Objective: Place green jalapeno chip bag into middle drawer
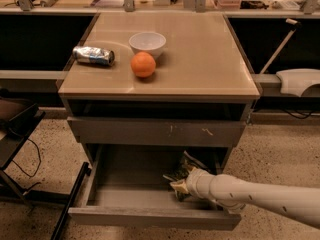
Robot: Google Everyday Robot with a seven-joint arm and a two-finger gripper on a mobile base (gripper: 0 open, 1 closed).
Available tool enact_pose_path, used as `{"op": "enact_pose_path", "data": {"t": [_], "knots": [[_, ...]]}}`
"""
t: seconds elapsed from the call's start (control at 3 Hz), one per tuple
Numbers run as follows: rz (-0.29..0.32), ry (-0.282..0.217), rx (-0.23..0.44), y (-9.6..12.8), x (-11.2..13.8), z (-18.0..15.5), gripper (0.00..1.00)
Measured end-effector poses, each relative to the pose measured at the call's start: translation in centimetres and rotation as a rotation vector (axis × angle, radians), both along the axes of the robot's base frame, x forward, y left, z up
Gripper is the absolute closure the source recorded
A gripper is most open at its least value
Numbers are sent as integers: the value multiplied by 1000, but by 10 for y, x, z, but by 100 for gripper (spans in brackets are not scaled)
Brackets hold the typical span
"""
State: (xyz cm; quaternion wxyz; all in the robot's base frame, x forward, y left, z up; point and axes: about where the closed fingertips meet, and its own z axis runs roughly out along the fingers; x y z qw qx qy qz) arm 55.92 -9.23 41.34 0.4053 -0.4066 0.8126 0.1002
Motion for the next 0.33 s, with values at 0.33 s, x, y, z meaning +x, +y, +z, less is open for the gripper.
{"op": "enact_pose_path", "data": {"t": [0.33], "knots": [[0,0,0,0,0,0,0]]}}
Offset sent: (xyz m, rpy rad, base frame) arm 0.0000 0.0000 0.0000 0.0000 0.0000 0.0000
